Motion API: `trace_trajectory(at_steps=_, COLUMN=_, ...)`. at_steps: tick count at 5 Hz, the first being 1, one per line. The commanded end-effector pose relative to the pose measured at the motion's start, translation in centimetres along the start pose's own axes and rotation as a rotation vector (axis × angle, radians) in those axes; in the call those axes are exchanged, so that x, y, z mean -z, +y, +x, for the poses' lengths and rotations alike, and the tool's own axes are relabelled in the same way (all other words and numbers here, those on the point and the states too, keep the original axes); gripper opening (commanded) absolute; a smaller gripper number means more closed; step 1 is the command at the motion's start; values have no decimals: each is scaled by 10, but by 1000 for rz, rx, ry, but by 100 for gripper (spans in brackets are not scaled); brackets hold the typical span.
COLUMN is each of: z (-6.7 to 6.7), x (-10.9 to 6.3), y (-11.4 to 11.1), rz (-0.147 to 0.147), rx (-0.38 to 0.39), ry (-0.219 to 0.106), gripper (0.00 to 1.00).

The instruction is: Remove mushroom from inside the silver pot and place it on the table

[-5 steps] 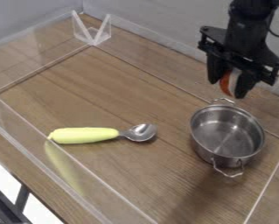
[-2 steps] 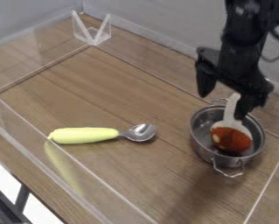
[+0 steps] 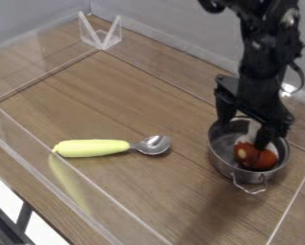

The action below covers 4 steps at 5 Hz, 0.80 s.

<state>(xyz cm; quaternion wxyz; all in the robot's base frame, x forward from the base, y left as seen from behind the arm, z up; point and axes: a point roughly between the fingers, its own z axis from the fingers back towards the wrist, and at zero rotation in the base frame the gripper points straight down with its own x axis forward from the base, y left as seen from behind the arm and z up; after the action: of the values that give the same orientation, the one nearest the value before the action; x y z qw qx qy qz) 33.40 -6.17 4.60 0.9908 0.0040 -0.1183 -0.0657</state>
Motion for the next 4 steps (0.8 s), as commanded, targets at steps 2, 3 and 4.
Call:
trace_trajectory(at_steps=2, z=-4, x=10, y=-7, rz=-7, rx=22, ry=15, gripper=100)
trace_trajectory(at_steps=3, z=-4, x=12, y=-7, rz=-6, rx=22, ry=22, gripper=0)
trace_trajectory(at_steps=4, z=-4, x=8, y=-5, rz=-4, rx=17, ry=24, gripper=0)
